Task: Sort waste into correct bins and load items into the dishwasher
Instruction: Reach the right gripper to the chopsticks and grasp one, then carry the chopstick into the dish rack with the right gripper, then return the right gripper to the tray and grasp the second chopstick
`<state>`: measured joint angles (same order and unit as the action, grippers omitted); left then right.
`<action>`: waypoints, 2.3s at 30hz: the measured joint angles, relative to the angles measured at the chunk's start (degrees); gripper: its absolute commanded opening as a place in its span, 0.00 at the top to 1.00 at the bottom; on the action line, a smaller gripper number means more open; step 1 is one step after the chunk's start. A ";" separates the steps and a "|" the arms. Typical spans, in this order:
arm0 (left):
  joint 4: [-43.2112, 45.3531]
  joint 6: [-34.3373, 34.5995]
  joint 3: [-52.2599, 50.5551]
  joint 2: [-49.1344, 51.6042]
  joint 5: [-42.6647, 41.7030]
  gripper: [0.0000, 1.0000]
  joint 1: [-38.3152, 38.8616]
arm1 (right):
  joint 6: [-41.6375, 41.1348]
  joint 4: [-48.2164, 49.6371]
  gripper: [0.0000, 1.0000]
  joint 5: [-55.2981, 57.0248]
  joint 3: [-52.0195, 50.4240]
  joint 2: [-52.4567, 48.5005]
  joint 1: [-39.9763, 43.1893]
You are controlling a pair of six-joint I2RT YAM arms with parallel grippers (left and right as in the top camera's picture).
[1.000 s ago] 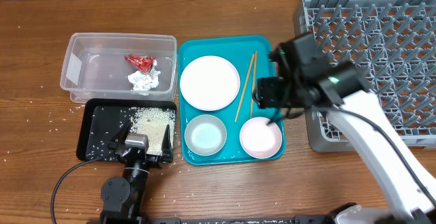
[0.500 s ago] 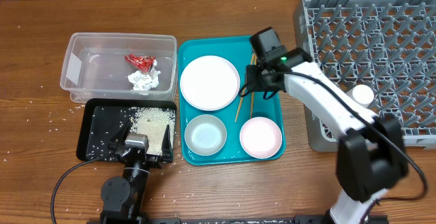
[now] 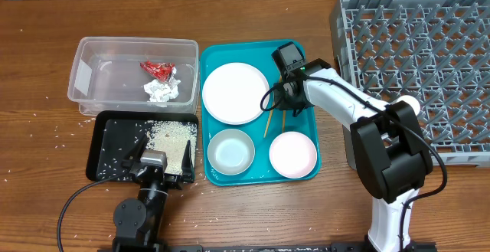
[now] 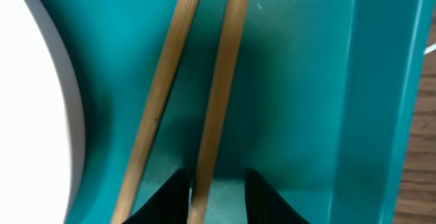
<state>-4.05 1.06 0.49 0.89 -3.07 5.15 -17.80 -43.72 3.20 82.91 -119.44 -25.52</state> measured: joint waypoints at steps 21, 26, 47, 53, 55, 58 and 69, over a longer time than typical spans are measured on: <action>0.00 0.00 0.00 0.00 0.00 0.00 0.00 | 3.56 -15.67 0.96 6.69 14.01 15.12 9.92; 0.00 0.00 0.00 0.00 0.00 0.00 0.00 | 9.25 -14.99 0.96 11.82 14.19 16.00 17.68; 0.00 0.00 0.00 0.00 0.00 0.00 0.00 | 18.27 -17.22 0.39 11.96 8.26 11.06 11.80; 0.00 0.00 0.00 0.00 0.00 0.00 0.00 | 16.06 -16.35 0.48 -5.86 8.35 11.06 4.24; 0.00 0.00 0.00 0.00 -0.02 0.00 0.00 | 14.43 -14.32 0.48 -10.49 8.26 11.06 0.98; 0.00 0.00 0.00 0.00 0.00 0.00 0.00 | 13.16 -10.97 0.48 -11.78 6.12 11.08 -3.21; 0.00 0.00 0.00 0.00 0.00 0.00 0.00 | 8.76 -4.70 0.58 -2.62 -3.82 6.56 -6.82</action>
<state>-4.05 1.06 0.49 0.89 -3.07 5.15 -9.04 -48.42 0.58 79.09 -112.88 -32.34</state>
